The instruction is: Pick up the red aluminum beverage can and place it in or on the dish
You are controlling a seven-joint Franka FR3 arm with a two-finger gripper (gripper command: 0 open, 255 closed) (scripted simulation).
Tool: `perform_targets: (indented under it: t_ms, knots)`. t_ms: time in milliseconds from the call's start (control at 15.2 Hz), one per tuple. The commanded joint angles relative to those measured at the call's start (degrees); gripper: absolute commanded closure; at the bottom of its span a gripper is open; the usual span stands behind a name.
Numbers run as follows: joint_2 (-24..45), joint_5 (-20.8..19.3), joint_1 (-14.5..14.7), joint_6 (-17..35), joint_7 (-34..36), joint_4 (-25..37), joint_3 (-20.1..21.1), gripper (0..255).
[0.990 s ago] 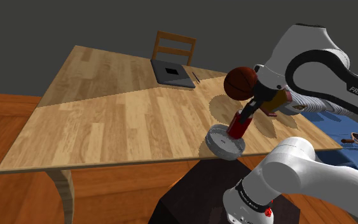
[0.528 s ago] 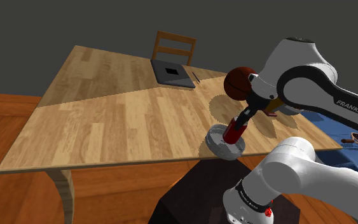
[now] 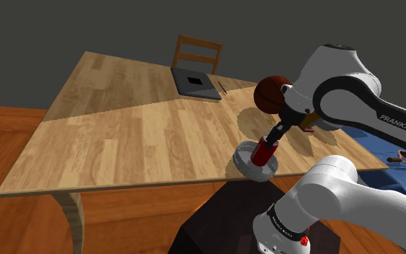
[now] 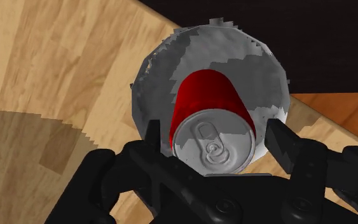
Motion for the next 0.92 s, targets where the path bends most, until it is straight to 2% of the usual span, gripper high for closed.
perform_targets:
  t_ms: [0,264,528,858]
  knots:
    - [0.0,0.0,0.0,0.0,0.0,0.0,0.0,0]
    - [0.0,0.0,0.0,0.0,0.0,0.0,0.0,0]
    - [2.4,1.3,0.6,-5.7,0.1,8.1,1.3,0]
    - [2.4,1.3,0.6,-5.7,0.1,8.1,1.3,0]
